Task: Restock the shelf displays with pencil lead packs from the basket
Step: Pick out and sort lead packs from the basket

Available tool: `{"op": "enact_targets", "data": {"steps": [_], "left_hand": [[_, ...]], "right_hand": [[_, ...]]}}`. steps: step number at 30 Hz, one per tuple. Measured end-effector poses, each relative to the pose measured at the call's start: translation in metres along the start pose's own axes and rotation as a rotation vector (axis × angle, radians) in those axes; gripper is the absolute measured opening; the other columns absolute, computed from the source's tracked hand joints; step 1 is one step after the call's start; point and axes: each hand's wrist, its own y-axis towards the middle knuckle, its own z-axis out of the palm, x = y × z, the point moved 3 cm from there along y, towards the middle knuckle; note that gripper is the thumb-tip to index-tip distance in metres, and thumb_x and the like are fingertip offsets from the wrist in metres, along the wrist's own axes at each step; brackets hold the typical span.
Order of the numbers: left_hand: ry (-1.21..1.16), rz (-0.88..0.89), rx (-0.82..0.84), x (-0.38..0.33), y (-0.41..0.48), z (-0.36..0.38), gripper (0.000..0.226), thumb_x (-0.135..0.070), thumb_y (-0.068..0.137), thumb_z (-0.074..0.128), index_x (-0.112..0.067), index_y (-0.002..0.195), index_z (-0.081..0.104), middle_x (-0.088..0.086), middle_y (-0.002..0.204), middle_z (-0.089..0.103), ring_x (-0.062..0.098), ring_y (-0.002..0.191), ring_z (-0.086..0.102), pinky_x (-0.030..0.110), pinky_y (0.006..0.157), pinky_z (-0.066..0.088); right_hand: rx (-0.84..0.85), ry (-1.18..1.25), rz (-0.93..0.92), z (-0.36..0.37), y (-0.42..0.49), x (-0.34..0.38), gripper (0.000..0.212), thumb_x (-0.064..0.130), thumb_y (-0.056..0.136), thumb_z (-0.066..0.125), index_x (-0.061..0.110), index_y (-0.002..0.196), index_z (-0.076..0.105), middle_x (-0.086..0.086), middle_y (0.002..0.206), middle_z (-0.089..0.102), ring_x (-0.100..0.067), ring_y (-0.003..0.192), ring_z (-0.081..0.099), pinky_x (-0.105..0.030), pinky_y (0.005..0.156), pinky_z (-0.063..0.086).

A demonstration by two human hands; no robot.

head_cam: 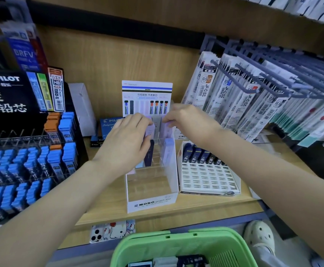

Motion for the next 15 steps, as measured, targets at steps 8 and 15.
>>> {"op": "enact_targets", "data": {"steps": [8, 15], "left_hand": [[0.033, 0.016, 0.029, -0.001, 0.002, 0.0, 0.026, -0.017, 0.091, 0.056, -0.009, 0.116, 0.056, 0.005, 0.109, 0.054, 0.024, 0.103, 0.052, 0.034, 0.092, 0.036], [0.035, 0.026, 0.117, -0.003, 0.004, -0.004, 0.034, -0.021, 0.096, 0.048, -0.011, 0.129, 0.048, 0.003, 0.122, 0.048, 0.021, 0.113, 0.045, 0.03, 0.1, 0.027]], "right_hand": [[-0.198, 0.001, 0.036, 0.015, -0.015, 0.002, 0.017, -0.004, 0.086, 0.058, 0.006, 0.099, 0.061, -0.009, 0.101, 0.057, -0.034, 0.072, 0.061, -0.043, 0.059, 0.051], [-0.315, -0.093, 0.074, 0.022, -0.019, 0.01, 0.031, -0.003, 0.057, 0.083, 0.01, 0.078, 0.064, -0.005, 0.074, 0.06, -0.024, 0.057, 0.059, -0.022, 0.041, 0.035]]}}
